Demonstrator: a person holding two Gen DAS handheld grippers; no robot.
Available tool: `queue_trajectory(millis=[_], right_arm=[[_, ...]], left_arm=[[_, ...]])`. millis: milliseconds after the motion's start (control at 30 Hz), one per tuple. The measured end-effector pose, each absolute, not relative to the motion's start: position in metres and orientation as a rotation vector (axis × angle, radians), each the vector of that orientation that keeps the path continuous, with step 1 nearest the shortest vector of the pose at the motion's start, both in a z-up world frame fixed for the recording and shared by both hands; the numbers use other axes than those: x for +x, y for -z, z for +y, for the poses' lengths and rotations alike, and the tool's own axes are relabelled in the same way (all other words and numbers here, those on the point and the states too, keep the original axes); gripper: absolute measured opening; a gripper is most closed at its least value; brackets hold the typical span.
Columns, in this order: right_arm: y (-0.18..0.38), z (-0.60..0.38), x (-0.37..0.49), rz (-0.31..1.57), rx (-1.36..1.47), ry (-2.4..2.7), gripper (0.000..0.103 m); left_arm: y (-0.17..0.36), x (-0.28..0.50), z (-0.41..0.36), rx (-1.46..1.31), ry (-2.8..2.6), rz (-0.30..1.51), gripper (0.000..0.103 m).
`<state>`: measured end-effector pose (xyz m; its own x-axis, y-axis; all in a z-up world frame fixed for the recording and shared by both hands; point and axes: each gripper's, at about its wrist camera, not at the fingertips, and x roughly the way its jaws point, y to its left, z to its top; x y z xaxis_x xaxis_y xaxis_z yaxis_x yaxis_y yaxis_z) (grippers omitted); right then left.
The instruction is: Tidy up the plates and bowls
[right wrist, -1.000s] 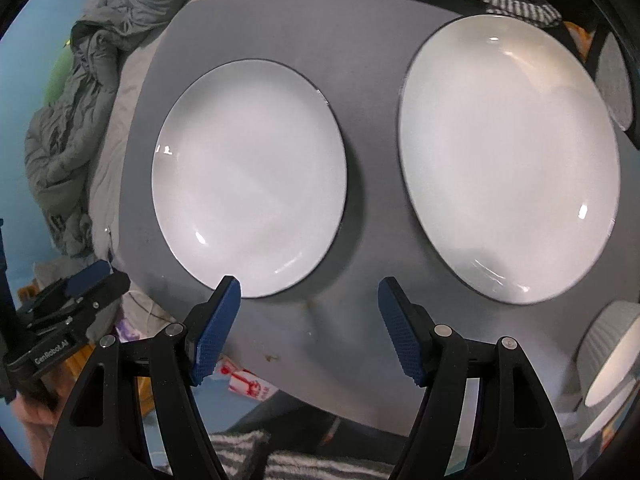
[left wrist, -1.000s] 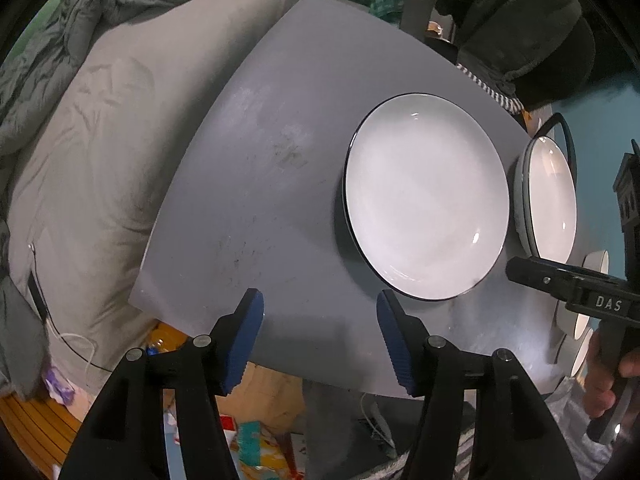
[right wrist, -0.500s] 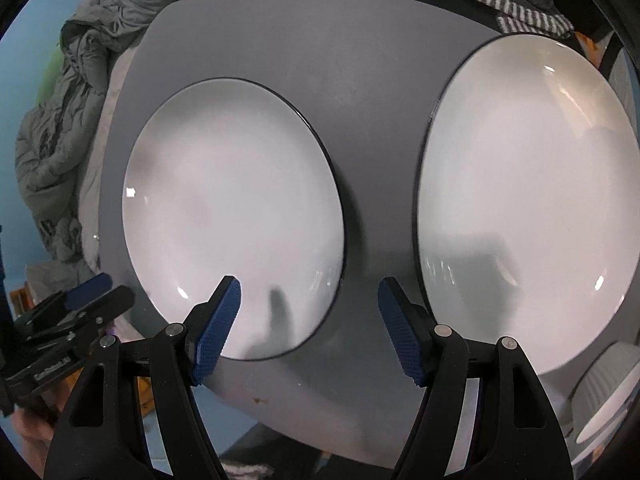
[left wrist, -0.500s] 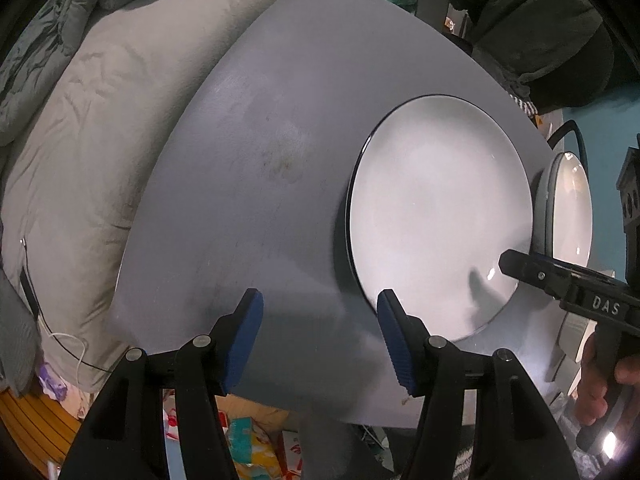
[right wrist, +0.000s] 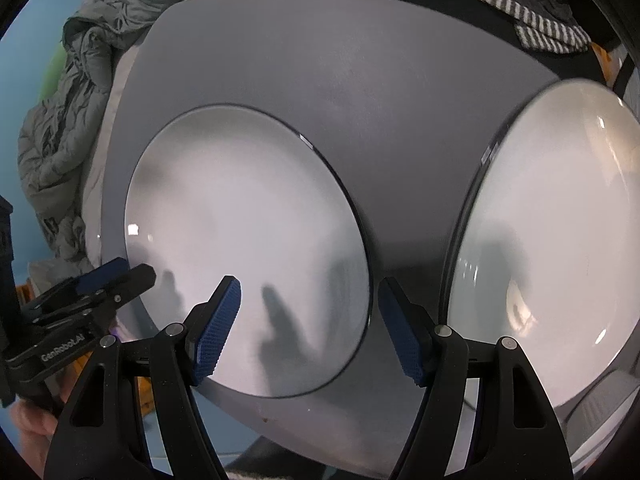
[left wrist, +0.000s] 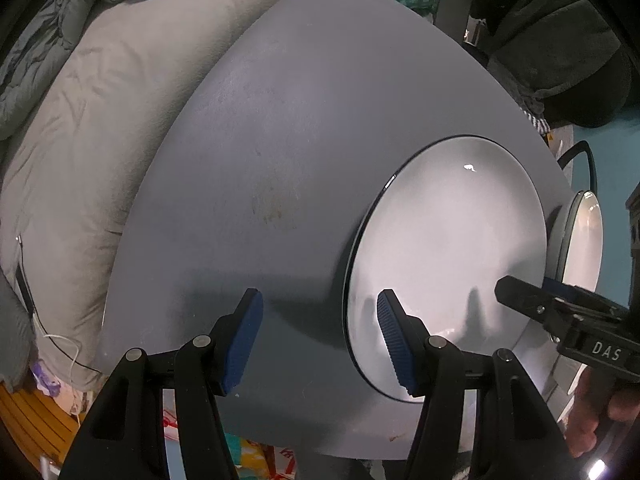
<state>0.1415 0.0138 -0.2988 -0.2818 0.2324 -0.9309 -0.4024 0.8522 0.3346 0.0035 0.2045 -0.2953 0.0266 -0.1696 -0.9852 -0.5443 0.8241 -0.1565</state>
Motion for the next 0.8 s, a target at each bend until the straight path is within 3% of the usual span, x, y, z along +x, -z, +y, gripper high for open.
queue_trajectory(millis=[167, 267, 500, 600, 800], right_arm=[[0.298, 0.021, 0.145, 1.742, -0.182, -0.642, 0.071], [0.299, 0.025, 0.145, 1.746, -0.196, -0.657, 0.070], [0.301, 0.032, 0.145, 1.744, -0.253, -0.670, 0.048], [0.301, 0.027, 0.148, 1.746, -0.246, -0.661, 0.037], [0.303, 0.023, 0.151, 1.746, -0.263, -0.667, 0.021]], left_arm=[[0.294, 0.007, 0.205, -0.601, -0.304, 1.540, 0.060], [0.293, 0.011, 0.203, -0.590, -0.306, 1.542, 0.055], [0.295, 0.016, 0.194, -0.564, -0.288, 1.572, 0.025], [0.296, 0.015, 0.189, -0.543, -0.275, 1.582, 0.019], [0.294, 0.014, 0.192, -0.531, -0.273, 1.586, 0.017]])
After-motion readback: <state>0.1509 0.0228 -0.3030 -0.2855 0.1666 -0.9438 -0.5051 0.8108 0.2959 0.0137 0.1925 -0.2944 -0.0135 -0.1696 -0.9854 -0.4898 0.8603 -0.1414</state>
